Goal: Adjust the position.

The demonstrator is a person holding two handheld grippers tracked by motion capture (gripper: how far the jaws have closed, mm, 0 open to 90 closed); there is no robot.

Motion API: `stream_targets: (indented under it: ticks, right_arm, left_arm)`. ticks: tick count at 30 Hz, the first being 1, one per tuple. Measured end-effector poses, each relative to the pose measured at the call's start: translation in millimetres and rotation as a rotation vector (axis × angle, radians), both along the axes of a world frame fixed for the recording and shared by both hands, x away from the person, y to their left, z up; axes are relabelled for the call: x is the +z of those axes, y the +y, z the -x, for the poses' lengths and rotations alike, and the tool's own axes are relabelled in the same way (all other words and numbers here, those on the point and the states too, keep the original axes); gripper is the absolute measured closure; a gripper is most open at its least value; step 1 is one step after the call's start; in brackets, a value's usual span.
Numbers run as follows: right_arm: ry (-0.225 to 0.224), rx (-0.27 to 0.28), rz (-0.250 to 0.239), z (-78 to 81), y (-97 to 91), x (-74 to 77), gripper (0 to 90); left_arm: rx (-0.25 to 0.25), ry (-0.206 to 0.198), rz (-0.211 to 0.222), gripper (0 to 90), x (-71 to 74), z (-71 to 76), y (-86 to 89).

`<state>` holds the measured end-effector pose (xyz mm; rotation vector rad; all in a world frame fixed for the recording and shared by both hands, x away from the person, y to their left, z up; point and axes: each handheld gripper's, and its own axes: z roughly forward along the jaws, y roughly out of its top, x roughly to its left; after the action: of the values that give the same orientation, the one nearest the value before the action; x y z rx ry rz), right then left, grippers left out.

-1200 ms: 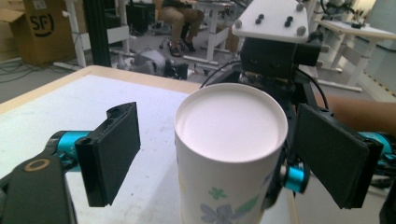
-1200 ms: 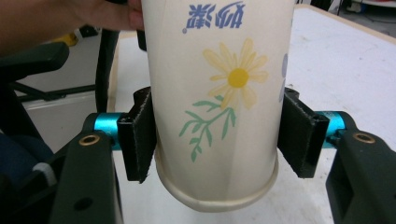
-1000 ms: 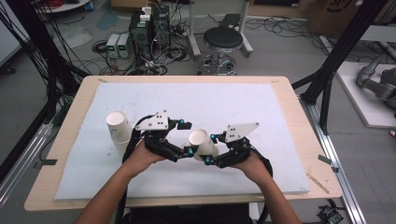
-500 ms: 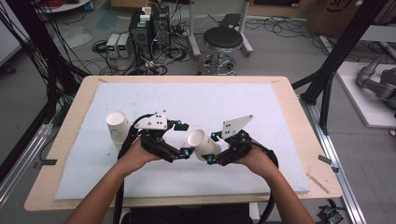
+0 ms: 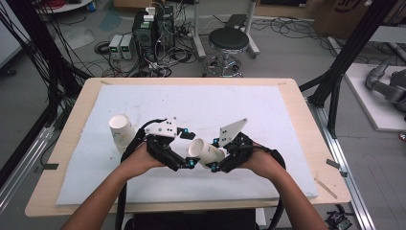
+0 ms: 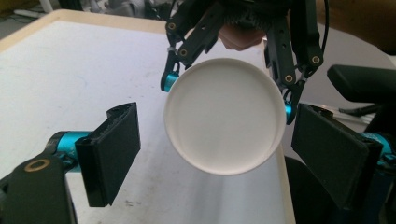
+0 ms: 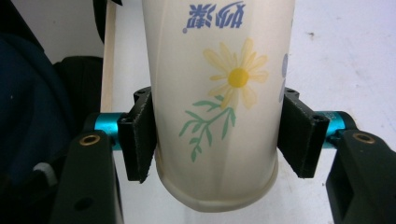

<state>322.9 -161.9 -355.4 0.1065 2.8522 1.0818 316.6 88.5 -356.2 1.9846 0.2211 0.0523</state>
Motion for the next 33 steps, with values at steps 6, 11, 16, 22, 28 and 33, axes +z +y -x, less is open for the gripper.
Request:
stream_targets:
  ticks: [6, 11, 16, 22, 28, 33]
  right_arm:
    - [0.002, 0.020, 0.060, 3.9, 6.5, -5.8, 36.9]
    - [0.003, 0.032, 0.103, 6.0, 9.1, -8.9, 36.8]
    - [0.016, 0.038, 0.127, 7.5, 10.2, -9.8, 36.8]
    - [0.024, 0.054, 0.155, 9.8, 14.2, -12.4, 36.7]
    - [0.058, 0.071, 0.184, 9.7, 16.9, -14.9, 36.7]
    - [0.068, 0.073, 0.196, 9.6, 17.9, -17.0, 34.0]
  left_arm:
    - [-0.041, 0.006, -0.055, 15.9, -4.3, 0.9, -6.3]
    - [-0.056, 0.021, -0.086, 16.9, -8.0, 1.1, -10.2]
    - [-0.066, 0.034, -0.100, 18.7, -11.6, 1.0, -13.4]
    - [-0.091, 0.059, -0.136, 24.5, -15.0, 0.3, -16.7]
    - [-0.143, 0.070, -0.151, 35.6, -16.9, 0.5, -17.9]
    - [-0.156, 0.044, -0.169, 36.9, -18.0, 0.3, -18.4]
